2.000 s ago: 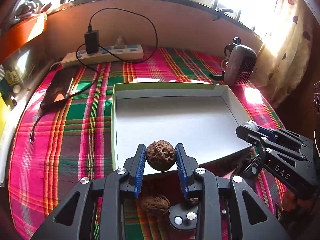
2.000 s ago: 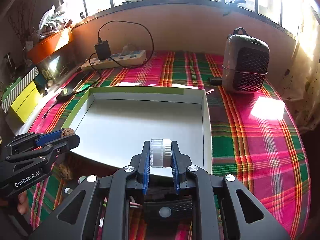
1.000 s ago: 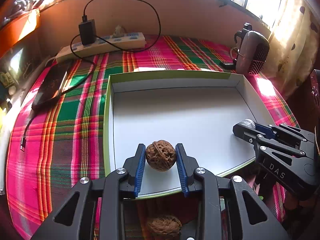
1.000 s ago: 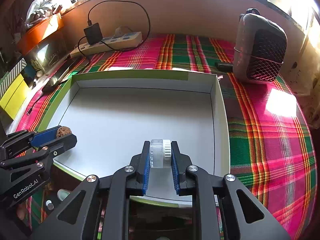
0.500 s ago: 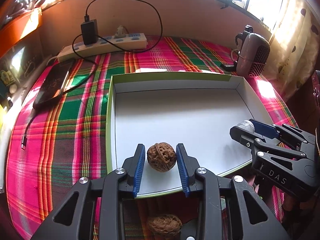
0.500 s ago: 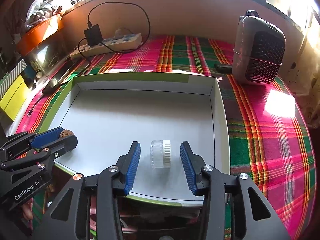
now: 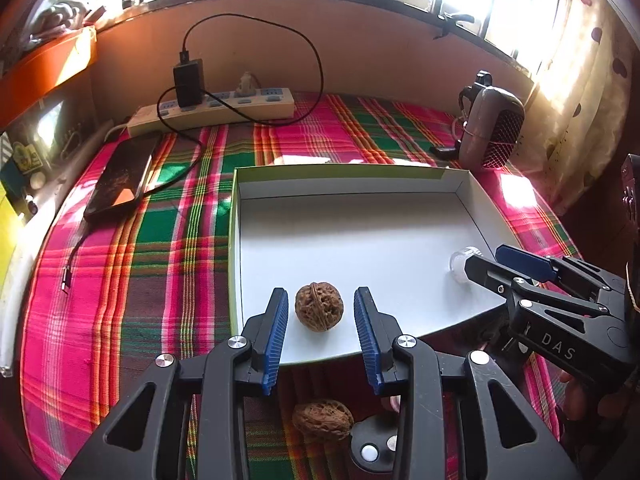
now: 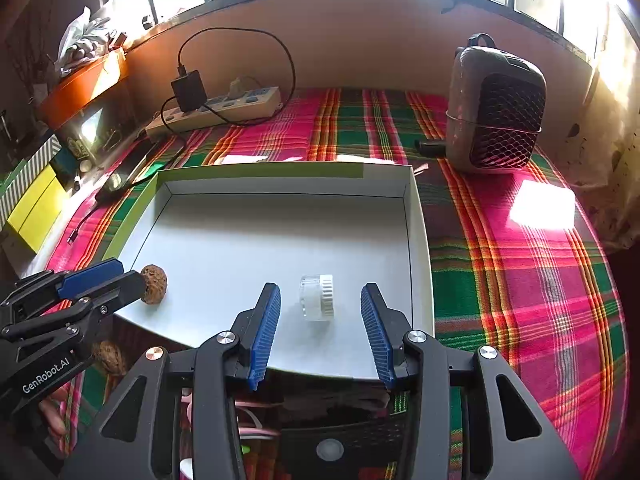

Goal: Organize objects
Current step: 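Open the left tool to drop the walnut into the tray, then withdraw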

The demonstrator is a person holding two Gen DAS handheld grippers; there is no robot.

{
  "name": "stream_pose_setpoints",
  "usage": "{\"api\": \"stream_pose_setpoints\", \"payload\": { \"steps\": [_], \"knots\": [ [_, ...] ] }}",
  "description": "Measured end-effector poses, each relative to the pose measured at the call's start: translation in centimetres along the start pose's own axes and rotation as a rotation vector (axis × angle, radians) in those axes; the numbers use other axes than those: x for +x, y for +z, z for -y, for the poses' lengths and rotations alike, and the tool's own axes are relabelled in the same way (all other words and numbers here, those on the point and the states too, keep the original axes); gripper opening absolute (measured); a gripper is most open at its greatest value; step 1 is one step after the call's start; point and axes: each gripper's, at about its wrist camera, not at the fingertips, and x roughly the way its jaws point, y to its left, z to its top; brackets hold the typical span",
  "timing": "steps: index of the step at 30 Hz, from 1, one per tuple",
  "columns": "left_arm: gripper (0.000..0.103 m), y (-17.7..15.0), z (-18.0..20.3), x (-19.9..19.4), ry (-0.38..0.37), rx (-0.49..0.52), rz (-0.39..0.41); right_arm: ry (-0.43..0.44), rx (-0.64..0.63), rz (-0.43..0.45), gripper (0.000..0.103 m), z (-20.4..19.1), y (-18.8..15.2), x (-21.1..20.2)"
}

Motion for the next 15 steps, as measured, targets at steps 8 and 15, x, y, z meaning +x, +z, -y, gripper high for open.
{"api": "stream_pose_setpoints", "payload": {
  "steps": [8, 15],
  "knots": [
    [0.032, -1.4, 0.1, -2.8, 0.0, 0.003, 0.049, 0.0, 0.013, 0.049, 0.043, 0.1, -1.0, -2.8],
    [0.032, -3.5, 0.1, -4.7, -0.023, 0.003, 0.06, 0.004, 0.009, 0.072, 0.043, 0.0, -3.0, -4.7]
  ]
}}
